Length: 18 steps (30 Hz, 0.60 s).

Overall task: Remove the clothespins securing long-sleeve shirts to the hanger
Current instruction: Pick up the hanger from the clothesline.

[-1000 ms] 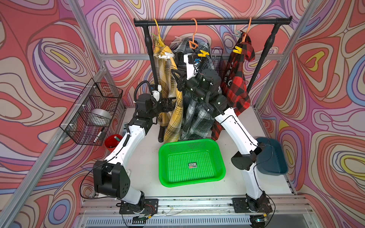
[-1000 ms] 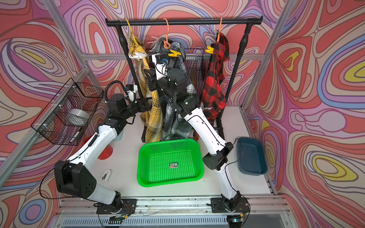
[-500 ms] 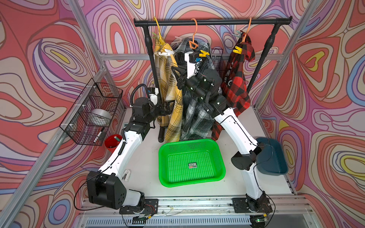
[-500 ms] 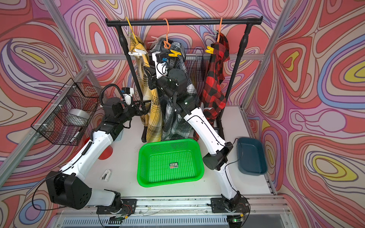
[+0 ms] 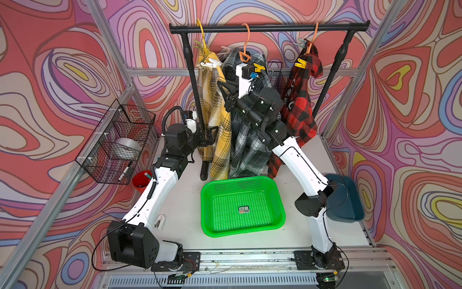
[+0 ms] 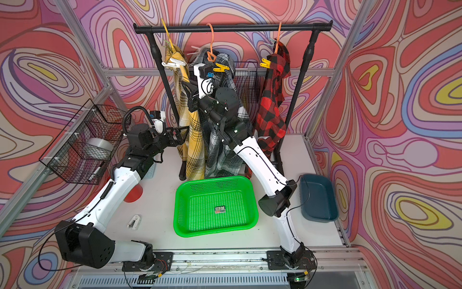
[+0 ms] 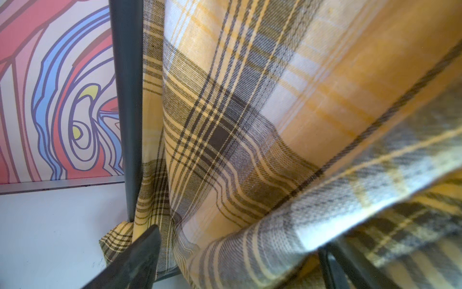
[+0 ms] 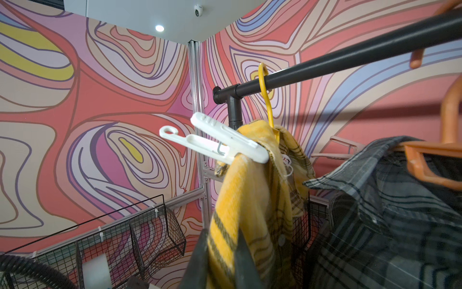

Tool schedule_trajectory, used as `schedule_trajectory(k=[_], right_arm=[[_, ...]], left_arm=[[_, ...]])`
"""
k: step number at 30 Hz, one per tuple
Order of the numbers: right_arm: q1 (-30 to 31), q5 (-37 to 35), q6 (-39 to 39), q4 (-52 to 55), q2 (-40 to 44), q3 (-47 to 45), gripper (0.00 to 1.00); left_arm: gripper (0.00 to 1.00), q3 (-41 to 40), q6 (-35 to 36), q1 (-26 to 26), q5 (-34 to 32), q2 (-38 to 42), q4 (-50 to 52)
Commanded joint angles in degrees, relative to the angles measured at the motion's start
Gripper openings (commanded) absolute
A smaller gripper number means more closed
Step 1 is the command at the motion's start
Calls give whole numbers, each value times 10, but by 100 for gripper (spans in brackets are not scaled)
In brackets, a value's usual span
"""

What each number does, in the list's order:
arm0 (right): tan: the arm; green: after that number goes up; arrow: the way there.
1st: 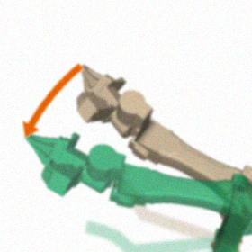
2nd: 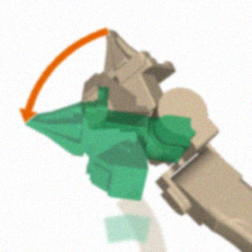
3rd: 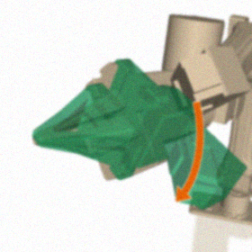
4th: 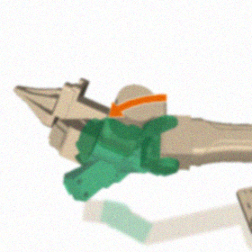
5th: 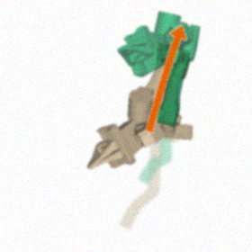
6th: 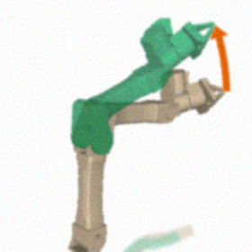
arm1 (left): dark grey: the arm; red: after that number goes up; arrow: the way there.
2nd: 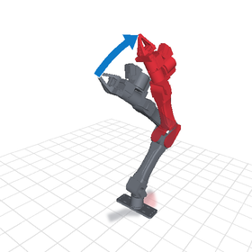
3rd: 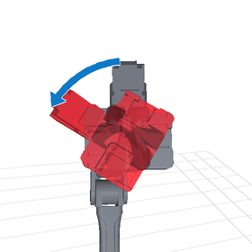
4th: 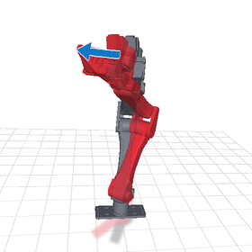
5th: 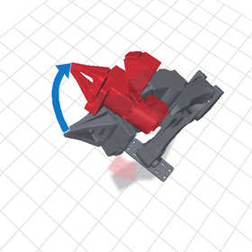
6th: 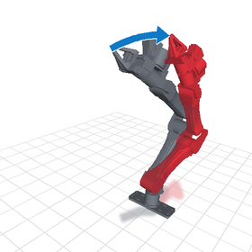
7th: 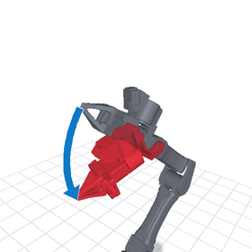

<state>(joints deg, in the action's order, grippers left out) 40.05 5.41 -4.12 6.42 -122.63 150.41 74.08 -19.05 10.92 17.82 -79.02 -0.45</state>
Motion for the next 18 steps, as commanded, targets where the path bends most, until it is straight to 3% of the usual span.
schedule_trajectory(k=[1,18], right_arm=[[-5,2,14,-74,39,19,0],[-4,14,23,-103,50,29,0]], left_arm=[[92,-5,4,-2,-2,15,6],[93,-5,1,-8,-5,16,-2]])
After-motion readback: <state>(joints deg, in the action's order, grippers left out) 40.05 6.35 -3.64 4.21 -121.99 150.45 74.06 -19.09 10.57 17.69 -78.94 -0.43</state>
